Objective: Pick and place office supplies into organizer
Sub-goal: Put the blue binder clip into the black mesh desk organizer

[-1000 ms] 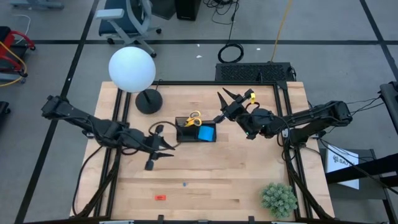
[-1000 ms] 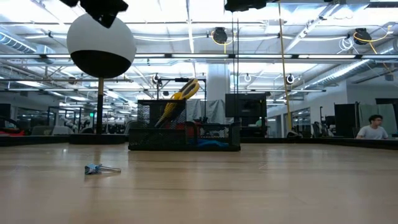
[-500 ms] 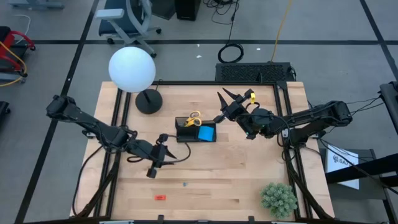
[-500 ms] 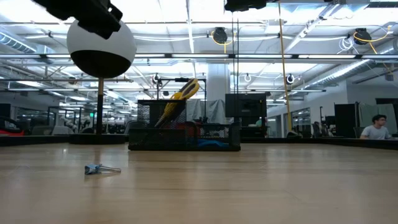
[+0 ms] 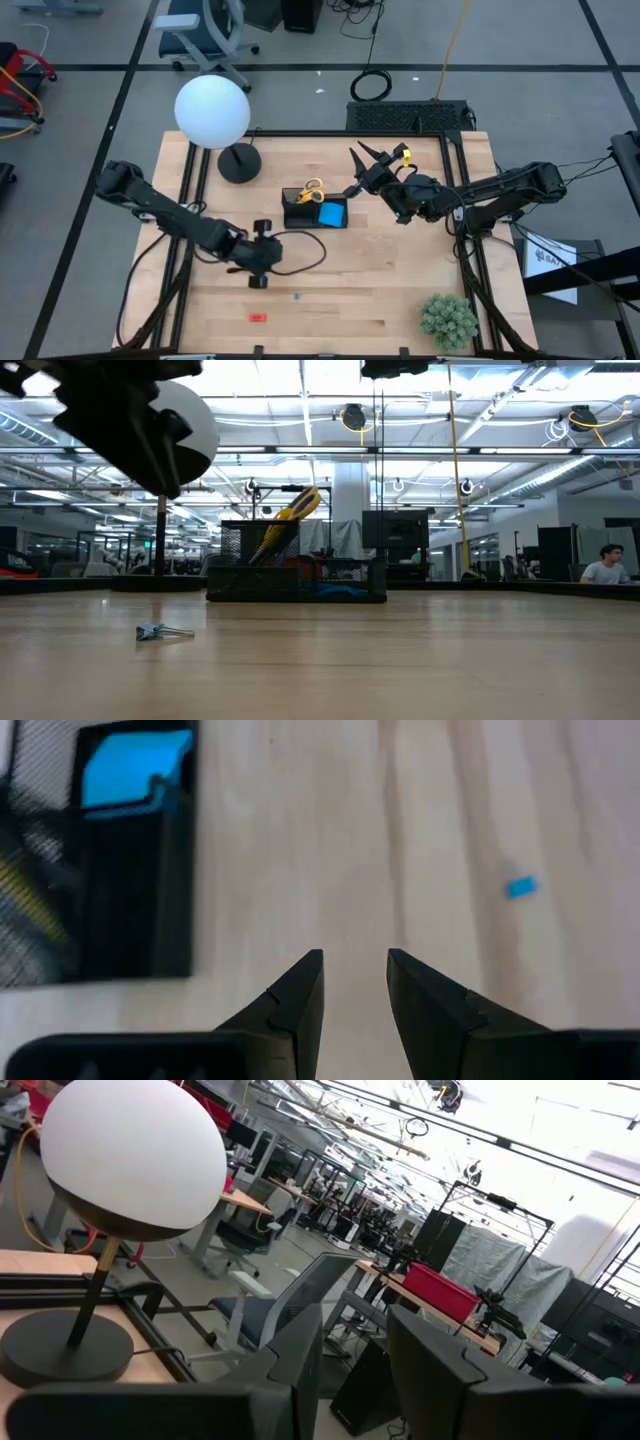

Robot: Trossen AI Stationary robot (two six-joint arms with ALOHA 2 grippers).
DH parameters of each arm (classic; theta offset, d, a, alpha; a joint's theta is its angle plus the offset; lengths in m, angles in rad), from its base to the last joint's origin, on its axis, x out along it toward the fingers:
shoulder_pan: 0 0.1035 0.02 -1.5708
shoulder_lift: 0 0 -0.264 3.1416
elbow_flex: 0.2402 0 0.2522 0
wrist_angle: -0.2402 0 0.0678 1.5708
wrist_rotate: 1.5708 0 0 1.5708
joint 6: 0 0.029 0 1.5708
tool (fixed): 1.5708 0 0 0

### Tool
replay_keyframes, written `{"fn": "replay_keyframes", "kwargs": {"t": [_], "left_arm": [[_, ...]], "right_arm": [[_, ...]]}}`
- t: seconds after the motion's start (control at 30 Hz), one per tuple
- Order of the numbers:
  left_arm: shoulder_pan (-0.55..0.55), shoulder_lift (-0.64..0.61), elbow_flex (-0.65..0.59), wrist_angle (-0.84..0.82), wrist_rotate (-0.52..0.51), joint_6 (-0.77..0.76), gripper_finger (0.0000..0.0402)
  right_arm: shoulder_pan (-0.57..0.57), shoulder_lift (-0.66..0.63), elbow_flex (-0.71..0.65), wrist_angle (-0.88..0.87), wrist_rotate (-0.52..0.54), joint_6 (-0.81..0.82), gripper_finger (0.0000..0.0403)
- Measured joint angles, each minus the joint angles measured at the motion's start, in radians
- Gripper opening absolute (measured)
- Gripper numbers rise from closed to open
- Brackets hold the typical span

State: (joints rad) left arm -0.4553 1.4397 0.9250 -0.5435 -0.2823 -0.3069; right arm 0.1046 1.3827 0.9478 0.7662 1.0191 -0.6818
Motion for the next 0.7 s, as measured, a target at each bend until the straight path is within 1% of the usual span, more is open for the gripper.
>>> {"fn": "replay_keyframes", "kwargs": {"t": [0.07, 0.2, 0.4, 0.5, 0.57, 0.7], "left_arm": [[0.0, 0.047, 0.048, 0.001, 0.016, -0.026, 0.012], [-0.003, 0.123, 0.148, -0.013, 0.019, -0.134, 0.012], [-0.053, 0.237, 0.272, -0.08, 0.02, -0.28, 0.012], [-0.085, 0.287, 0.312, -0.083, 0.028, -0.315, 0.012], [-0.101, 0.316, 0.332, -0.079, 0.059, -0.331, 0.012], [-0.134, 0.363, 0.347, -0.08, 0.073, -0.414, 0.012]], "right_arm": [[0.0, 0.0, 0.0, 0.0, 0.0, 0.0, 0.0105], [0.0, 0.0, 0.0, 0.0, 0.0, 0.0, 0.0105], [0.0, 0.0, 0.0, 0.0, 0.0, 0.0, 0.0105], [0.0, 0.0, 0.0, 0.0, 0.0, 0.0, 0.0105], [0.0, 0.0, 0.0, 0.0, 0.0, 0.0, 0.0105], [0.0, 0.0, 0.0, 0.0, 0.0, 0.0, 0.0105]]}}
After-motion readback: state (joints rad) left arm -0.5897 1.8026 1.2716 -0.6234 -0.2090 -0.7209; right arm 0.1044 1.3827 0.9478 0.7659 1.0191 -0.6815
